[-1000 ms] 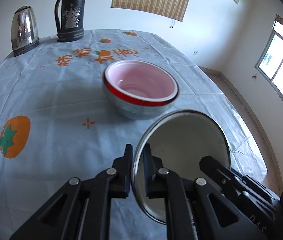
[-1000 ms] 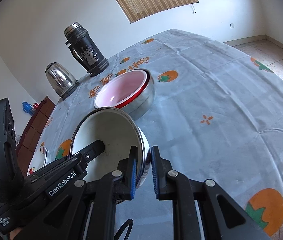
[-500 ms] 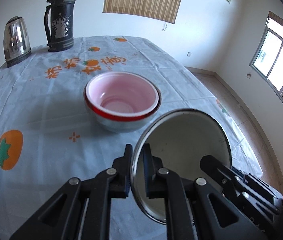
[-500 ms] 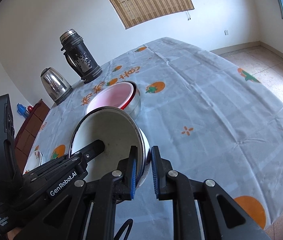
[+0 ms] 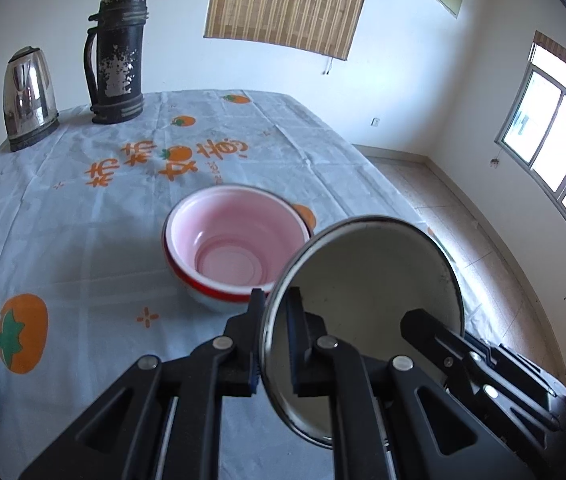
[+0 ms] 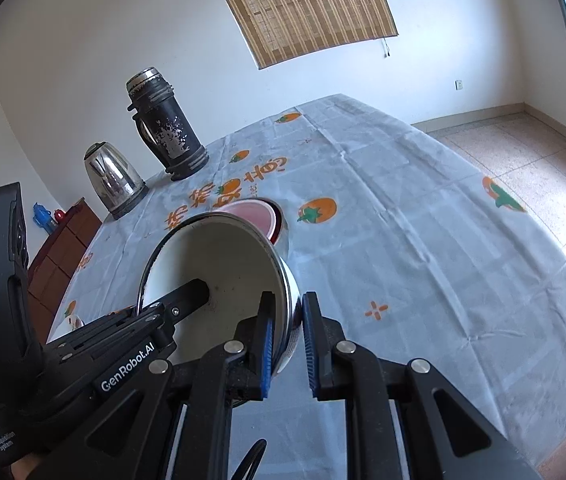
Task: Organize plates and bowls
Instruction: 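Lift the enamel bowl and carry it toward the steel bowl, then lower the enamel bowl into the pink bowl and open the left gripper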
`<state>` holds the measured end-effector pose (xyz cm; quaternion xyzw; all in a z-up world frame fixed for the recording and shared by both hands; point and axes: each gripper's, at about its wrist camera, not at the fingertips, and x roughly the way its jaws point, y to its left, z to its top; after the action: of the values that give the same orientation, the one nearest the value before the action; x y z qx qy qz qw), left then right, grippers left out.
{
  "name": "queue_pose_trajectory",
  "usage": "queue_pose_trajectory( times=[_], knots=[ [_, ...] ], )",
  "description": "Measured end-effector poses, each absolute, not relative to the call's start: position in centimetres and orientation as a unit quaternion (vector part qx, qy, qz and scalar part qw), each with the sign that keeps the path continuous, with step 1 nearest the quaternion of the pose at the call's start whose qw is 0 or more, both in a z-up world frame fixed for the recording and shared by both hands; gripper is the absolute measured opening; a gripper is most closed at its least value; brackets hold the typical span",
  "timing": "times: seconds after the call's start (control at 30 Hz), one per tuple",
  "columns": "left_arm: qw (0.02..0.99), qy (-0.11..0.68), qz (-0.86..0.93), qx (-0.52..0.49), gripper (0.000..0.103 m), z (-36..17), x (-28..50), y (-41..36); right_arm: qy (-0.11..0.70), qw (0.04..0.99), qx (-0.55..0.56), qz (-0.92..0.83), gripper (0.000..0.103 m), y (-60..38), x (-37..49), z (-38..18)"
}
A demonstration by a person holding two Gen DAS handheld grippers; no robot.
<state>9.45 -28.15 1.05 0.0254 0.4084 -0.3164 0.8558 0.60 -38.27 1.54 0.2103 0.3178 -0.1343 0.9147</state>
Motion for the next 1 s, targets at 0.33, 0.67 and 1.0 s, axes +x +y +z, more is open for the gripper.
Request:
queue_pose_trajectory(
  times=[0.33,0.67,1.0],
  knots=[
    [0.851,0.413,-0.323,-0.016,0.008,2.5,13.3,-28.8,0.314,0.925,0.160,-0.141,0.015,-38.9,4.3,4.4],
    [0.857,0.425,-0.292,-0.022,0.008,1.9,17.6,-29.7,0.333,0.924,0.132,-0.135,0.015,-39.9,9.7,4.2],
    [0.848,0.466,-0.252,-0.029,0.008,-1.2,20.3,-29.3,0.386,0.907,0.130,-0.109,0.014,-40.4,14.1,0.8]
  ],
)
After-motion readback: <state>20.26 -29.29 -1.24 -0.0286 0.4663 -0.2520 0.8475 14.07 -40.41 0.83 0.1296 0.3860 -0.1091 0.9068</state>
